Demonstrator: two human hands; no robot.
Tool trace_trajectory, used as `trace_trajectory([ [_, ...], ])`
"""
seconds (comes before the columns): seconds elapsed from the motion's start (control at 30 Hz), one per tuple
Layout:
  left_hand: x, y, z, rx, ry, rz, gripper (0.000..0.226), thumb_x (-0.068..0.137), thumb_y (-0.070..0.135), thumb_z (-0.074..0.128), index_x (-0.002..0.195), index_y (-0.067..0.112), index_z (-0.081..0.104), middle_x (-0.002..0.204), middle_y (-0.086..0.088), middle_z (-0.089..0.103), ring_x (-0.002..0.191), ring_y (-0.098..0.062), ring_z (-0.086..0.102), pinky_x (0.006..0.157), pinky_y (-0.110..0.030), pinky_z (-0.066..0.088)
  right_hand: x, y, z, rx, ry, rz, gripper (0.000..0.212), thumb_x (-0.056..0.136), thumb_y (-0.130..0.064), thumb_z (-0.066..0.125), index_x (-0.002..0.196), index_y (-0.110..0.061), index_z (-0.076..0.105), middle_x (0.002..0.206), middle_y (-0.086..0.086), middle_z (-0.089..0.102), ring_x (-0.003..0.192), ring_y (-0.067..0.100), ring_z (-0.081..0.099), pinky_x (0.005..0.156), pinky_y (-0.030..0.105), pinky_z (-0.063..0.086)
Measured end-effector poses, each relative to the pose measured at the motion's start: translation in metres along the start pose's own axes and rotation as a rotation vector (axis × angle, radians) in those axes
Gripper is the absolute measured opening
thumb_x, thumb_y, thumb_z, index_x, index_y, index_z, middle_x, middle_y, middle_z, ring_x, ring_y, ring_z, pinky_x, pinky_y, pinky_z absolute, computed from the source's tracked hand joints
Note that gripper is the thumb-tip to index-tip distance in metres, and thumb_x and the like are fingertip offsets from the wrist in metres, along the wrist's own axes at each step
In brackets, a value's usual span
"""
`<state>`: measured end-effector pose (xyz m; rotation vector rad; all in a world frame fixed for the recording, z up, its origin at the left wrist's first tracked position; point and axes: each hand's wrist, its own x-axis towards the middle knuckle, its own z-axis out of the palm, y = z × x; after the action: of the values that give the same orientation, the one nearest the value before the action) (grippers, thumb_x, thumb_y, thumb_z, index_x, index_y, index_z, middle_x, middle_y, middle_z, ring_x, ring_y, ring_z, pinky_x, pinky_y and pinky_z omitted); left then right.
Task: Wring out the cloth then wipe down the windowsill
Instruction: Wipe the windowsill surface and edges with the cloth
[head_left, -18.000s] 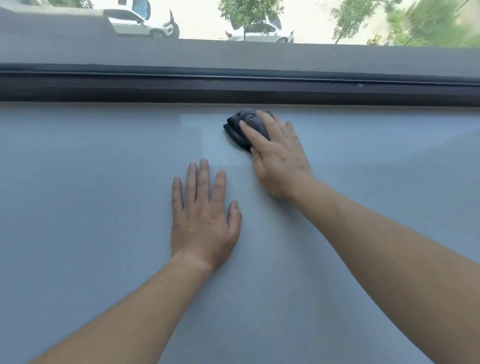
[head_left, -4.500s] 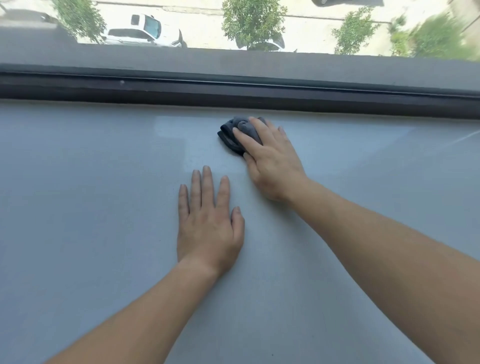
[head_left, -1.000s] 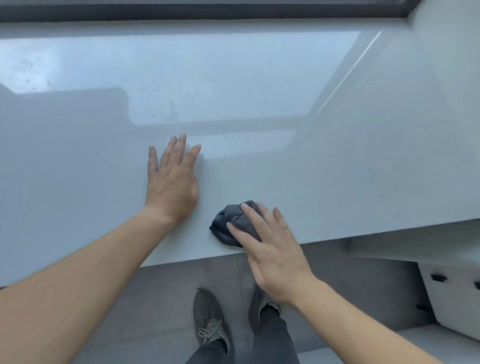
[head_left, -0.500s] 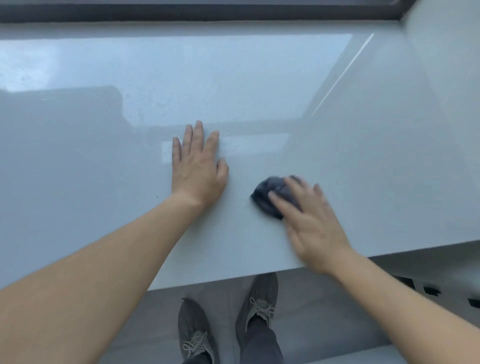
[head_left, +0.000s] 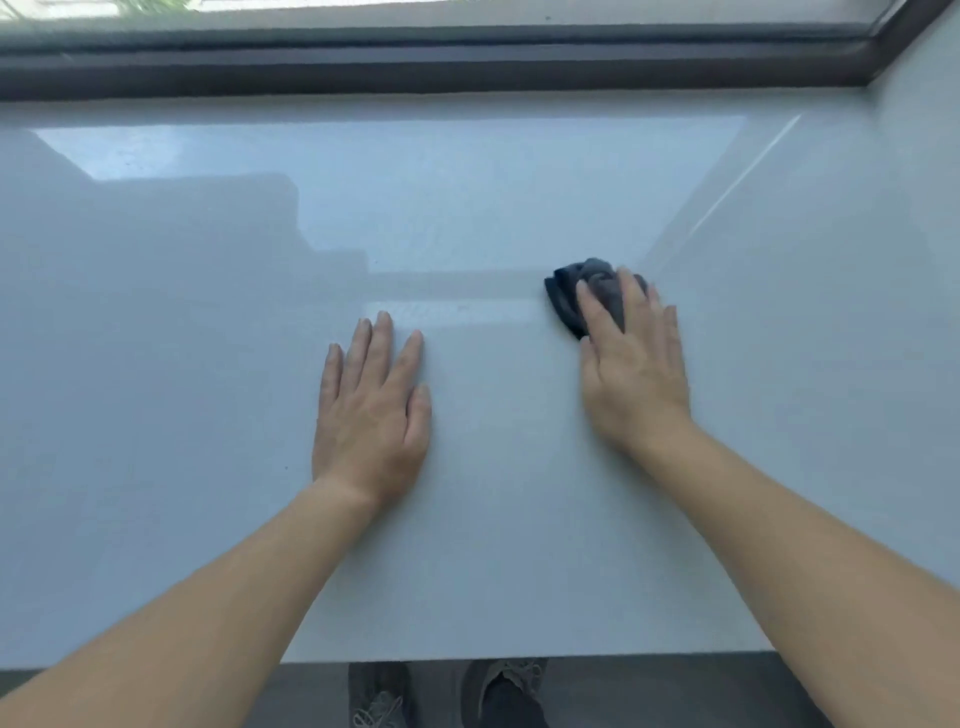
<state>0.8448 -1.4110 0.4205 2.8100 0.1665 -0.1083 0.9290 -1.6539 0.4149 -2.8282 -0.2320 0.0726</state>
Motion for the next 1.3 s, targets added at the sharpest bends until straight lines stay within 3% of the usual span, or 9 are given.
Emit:
trace_trajectory([
  [0.1,0.001,0.0,0.001,0.024,-0.006,-0.005,0.062,0.095,0.039,0.022,0.154,0.023,0.027,0.166,-0.003,0.007,0.153,-0.015,-0.004,0.123,-0.041,-0.005,0.018,-0.025,0.008,0.012,0.079,0.112,0.06,0.096,-0.021,0.045,0.154,-0.026,0.03,0.165,0.007,0.011,0.151,0.037,0.006,0.123,0.052,0.004],
  [0.3,0.006,0.003,-0.005,0.016,0.03,-0.014,0.056,0.091,0.038,0.033,0.143,0.02,0.044,0.158,-0.009,0.03,0.149,-0.025,0.019,0.122,-0.045,0.004,-0.009,-0.042,0.016,0.006,-0.099,-0.417,0.062,0.089,-0.022,0.046,0.15,-0.03,0.038,0.163,0.007,0.022,0.15,0.035,0.017,0.122,0.05,0.003],
  [0.4,0.025,0.001,-0.014,0.016,0.094,-0.007,0.049,0.089,0.036,0.038,0.13,0.014,0.053,0.143,-0.012,0.045,0.139,-0.029,0.035,0.121,-0.049,0.009,0.06,-0.012,0.005,-0.05,-0.02,-0.202,0.057,0.094,-0.023,0.044,0.151,-0.03,0.036,0.163,0.008,0.02,0.15,0.033,0.016,0.122,0.053,0.003],
  [0.53,0.085,-0.001,-0.018,-0.023,0.101,0.036,0.056,0.089,0.036,0.037,0.139,0.013,0.048,0.155,-0.015,0.034,0.147,-0.03,0.023,0.123,-0.048,0.004,0.124,-0.011,-0.005,-0.001,0.042,0.181,0.058,0.101,-0.027,0.037,0.156,-0.03,0.021,0.166,0.006,0.004,0.152,0.032,0.002,0.123,0.051,-0.001],
  [0.73,0.165,0.002,-0.014,0.042,0.008,-0.001,0.061,0.099,0.038,0.032,0.156,0.022,0.018,0.166,-0.009,0.001,0.152,-0.023,-0.007,0.122,-0.044,-0.007,0.111,-0.028,0.005,-0.011,-0.109,-0.346,0.056,0.098,-0.024,0.04,0.152,-0.031,0.033,0.164,0.004,0.016,0.151,0.03,0.011,0.123,0.052,0.004],
  [0.93,0.166,0.002,-0.013,0.068,-0.007,-0.001,0.065,0.095,0.045,0.022,0.156,0.024,0.015,0.166,-0.007,-0.001,0.152,-0.021,-0.011,0.122,-0.043,-0.007,0.207,-0.003,-0.006,-0.023,0.077,0.206,0.056,0.099,-0.023,0.039,0.153,-0.03,0.03,0.162,0.008,0.017,0.15,0.03,0.011,0.122,0.053,0.003],
  [1.0,0.167,0.002,-0.014,0.064,-0.009,0.006,0.065,0.095,0.044,0.023,0.156,0.024,0.015,0.166,-0.007,-0.001,0.152,-0.021,-0.012,0.123,-0.043,-0.007,0.214,-0.034,0.004,-0.033,0.085,0.253,0.059,0.098,-0.022,0.039,0.155,-0.028,0.027,0.163,0.01,0.014,0.15,0.033,0.008,0.122,0.052,0.002],
  [1.13,0.167,0.001,-0.013,0.054,-0.002,0.008,0.065,0.095,0.044,0.024,0.156,0.022,0.019,0.166,-0.008,0.001,0.152,-0.021,-0.01,0.123,-0.045,-0.005,0.204,-0.087,0.022,0.0,-0.041,-0.172,0.059,0.096,-0.021,0.041,0.153,-0.032,0.03,0.164,0.005,0.014,0.151,0.031,0.006,0.123,0.05,-0.001],
  [1.3,0.168,0.001,-0.012,0.057,0.009,0.02,0.066,0.094,0.044,0.025,0.155,0.02,0.024,0.166,-0.01,0.007,0.153,-0.023,-0.005,0.123,-0.046,-0.002,0.234,-0.06,0.015,-0.022,-0.056,-0.25,0.056,0.096,-0.022,0.041,0.151,-0.032,0.035,0.162,0.006,0.023,0.149,0.032,0.017,0.122,0.051,0.007],
])
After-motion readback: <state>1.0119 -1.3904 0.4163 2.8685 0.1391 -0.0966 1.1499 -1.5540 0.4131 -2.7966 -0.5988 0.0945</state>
